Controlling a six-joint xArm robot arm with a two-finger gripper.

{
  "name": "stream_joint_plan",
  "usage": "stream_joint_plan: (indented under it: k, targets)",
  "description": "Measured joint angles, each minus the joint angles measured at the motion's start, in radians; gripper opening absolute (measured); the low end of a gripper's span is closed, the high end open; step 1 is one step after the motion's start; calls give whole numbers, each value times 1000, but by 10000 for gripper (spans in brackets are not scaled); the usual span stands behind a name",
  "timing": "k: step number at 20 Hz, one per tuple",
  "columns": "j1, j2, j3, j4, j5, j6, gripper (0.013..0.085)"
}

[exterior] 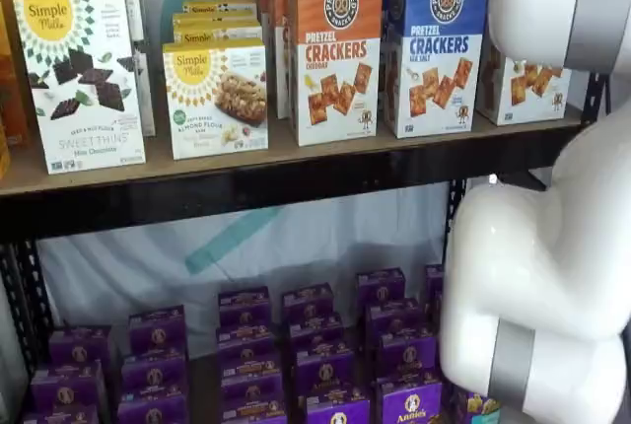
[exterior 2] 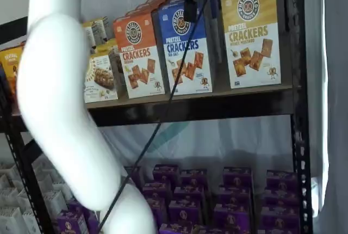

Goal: Retrieve the yellow and white box located on the top shelf, the sixth one from the left

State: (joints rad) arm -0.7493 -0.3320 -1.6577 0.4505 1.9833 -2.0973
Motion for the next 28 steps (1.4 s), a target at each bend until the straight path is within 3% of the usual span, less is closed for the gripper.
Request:
stream_joint_plan:
  k: [6,12,22,28]
  targets:
    - [-17,-101,135,65,-235,-33,850]
    - [-22,-104,173,87,-395,-83,850]
    - [-6,33,66,24,-426,-113,850]
    - [18,88,54,-11,-476,-123,850]
